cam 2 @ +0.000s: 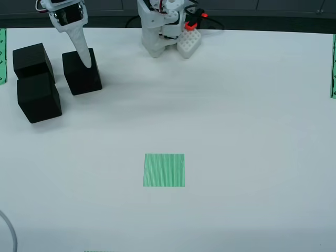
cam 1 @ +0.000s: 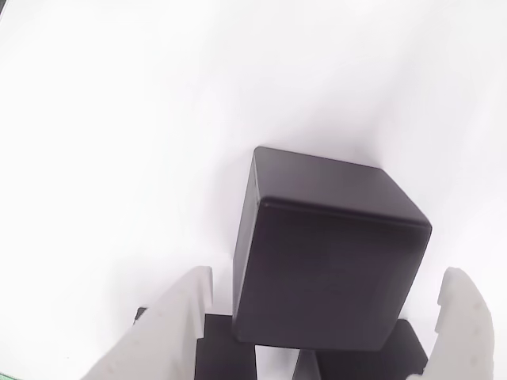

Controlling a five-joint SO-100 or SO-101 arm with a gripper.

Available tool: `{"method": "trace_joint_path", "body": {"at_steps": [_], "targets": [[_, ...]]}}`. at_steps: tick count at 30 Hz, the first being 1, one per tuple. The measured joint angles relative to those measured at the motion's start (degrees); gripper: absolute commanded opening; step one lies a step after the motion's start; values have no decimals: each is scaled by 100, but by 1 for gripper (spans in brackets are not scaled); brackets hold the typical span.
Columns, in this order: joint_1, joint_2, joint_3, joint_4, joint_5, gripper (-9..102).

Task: Stack 3 Blocks on the chosen place.

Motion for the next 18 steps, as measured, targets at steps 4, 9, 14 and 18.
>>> {"method": "trace_joint_path", "body": {"at_steps": [4,9,14,18], "targets": [[88,0,-123,0,0,35],[246,0,-141,0,-53,35],[123,-158,-141,0,-53,35],[114,-334,-176,0,-53,35]]}}
